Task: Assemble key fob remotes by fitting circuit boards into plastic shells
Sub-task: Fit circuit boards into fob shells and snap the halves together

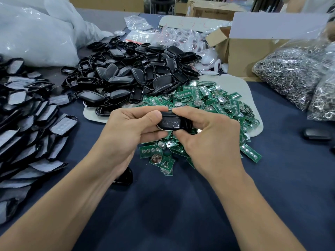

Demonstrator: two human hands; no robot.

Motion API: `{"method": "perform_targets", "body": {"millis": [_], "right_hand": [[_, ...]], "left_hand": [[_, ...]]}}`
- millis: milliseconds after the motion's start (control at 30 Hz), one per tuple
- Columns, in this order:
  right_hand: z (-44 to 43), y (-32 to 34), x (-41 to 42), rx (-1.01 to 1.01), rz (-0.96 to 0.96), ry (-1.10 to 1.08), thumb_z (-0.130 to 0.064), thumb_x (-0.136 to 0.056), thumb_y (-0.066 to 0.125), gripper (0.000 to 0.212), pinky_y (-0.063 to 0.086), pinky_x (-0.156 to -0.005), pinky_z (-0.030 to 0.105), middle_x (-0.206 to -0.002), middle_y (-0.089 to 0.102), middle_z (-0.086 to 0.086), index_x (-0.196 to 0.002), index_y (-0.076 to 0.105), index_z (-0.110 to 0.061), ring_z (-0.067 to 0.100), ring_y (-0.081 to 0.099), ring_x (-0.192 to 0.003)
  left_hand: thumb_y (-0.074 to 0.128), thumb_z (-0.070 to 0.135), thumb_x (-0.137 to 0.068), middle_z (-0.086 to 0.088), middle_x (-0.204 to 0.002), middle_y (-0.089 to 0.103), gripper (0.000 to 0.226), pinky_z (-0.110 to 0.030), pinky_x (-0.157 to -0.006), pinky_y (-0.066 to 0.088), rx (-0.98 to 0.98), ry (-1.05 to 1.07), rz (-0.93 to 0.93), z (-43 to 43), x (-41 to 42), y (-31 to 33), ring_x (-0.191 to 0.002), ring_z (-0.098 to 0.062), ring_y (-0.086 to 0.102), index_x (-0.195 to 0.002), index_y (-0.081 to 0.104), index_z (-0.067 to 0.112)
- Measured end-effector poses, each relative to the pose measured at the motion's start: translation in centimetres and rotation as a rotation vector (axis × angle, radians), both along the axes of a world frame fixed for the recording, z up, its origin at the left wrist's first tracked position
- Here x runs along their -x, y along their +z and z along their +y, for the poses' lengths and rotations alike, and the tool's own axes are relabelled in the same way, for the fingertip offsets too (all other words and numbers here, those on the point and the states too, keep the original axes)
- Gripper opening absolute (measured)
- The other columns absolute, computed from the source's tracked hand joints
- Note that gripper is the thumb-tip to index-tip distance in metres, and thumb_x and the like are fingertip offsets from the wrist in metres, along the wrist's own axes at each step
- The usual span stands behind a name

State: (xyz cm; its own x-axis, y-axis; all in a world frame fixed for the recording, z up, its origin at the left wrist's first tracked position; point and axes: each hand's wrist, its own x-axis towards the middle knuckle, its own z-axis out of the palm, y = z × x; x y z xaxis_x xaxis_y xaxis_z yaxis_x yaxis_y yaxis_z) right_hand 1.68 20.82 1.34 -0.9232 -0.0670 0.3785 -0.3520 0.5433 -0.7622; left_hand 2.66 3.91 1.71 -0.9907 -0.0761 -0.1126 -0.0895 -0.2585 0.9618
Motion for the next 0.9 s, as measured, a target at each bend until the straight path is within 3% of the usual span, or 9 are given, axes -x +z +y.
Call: {"method": "perform_targets", "body": {"millis": [267, 433, 600, 667, 733, 833, 900], "right_hand": [[-0.2, -0.5, 0.1, -0.036, 0.062, -0.012, -0.004, -0.070, 0.087, 0.049, 0.046, -0.094, 0.010, -0.105, 0.078, -0.016, -0.111, 0.080, -0.029, -0.001, 0.066, -0.100], [-0.2, -0.6, 0.2, -0.029, 0.093, 0.018, -0.002, -0.070, 0.086, 0.051, 0.047, -0.098, 0.016, -0.113, 0.077, -0.015, -0.114, 0.080, -0.027, 0.000, 0.066, -0.104], [0.2, -0.3, 0.4, 0.039, 0.085, 0.057, -0.004, -0.070, 0.087, 0.054, 0.052, -0.102, 0.023, -0.132, 0.050, -0.040, -0.117, 0.078, -0.029, -0.008, 0.066, -0.110], [0.2, -0.1, 0.4, 0.037, 0.091, 0.075, -0.009, -0.071, 0.087, 0.062, 0.055, -0.098, 0.023, -0.123, 0.055, -0.046, -0.122, 0.070, -0.040, -0.010, 0.068, -0.104], [0.3, 0.1, 0.2, 0.050, 0.081, 0.101, -0.015, -0.072, 0.086, 0.068, 0.056, -0.090, 0.017, -0.100, 0.060, -0.053, -0.123, 0.062, -0.054, -0.013, 0.069, -0.094], [0.8, -0.3, 0.8, 0.231, -0.005, 0.177, -0.008, -0.070, 0.088, 0.052, 0.058, -0.079, 0.014, -0.087, 0.072, -0.037, -0.092, 0.077, -0.054, -0.006, 0.074, -0.083], [1.2, -0.6, 1.3, 0.314, -0.063, 0.218, -0.002, -0.067, 0.091, 0.051, 0.059, -0.080, 0.016, -0.089, 0.078, -0.024, -0.096, 0.080, -0.043, 0.000, 0.076, -0.086]], "left_hand": [[0.065, 0.000, -0.096, -0.018, -0.094, 0.080, 0.023, -0.026, -0.068, 0.062, 0.052, 0.077, 0.042, 0.5, -0.3, 0.1, -0.087, -0.031, 0.079, -0.090, 0.084, 0.011], [0.066, 0.001, -0.095, -0.017, -0.093, 0.080, 0.021, -0.026, -0.068, 0.062, 0.036, 0.087, 0.052, 0.6, -0.3, 0.1, -0.085, -0.029, 0.079, -0.091, 0.083, 0.012], [0.073, 0.018, -0.078, -0.017, -0.098, 0.079, 0.019, -0.027, -0.070, 0.063, -0.023, 0.079, 0.101, 0.6, -0.3, 0.0, -0.090, -0.029, 0.078, -0.094, 0.084, 0.015], [0.074, 0.020, -0.077, -0.016, -0.100, 0.080, 0.020, -0.027, -0.070, 0.063, -0.034, 0.069, 0.114, 0.5, -0.2, 0.0, -0.091, -0.029, 0.078, -0.094, 0.084, 0.016], [0.074, 0.021, -0.076, -0.014, -0.102, 0.080, 0.022, -0.026, -0.069, 0.063, -0.048, 0.040, 0.120, 0.2, -0.1, 0.1, -0.091, -0.026, 0.078, -0.095, 0.084, 0.017], [0.077, 0.015, -0.076, -0.011, -0.106, 0.080, 0.028, -0.024, -0.073, 0.062, -0.077, -0.073, 0.136, -0.5, 0.0, 0.3, -0.095, -0.021, 0.078, -0.103, 0.083, 0.019], [0.084, 0.011, -0.070, -0.011, -0.107, 0.080, 0.038, -0.024, -0.075, 0.062, -0.060, -0.127, 0.143, -0.9, 0.1, 0.4, -0.097, -0.021, 0.078, -0.107, 0.082, 0.020]]}}
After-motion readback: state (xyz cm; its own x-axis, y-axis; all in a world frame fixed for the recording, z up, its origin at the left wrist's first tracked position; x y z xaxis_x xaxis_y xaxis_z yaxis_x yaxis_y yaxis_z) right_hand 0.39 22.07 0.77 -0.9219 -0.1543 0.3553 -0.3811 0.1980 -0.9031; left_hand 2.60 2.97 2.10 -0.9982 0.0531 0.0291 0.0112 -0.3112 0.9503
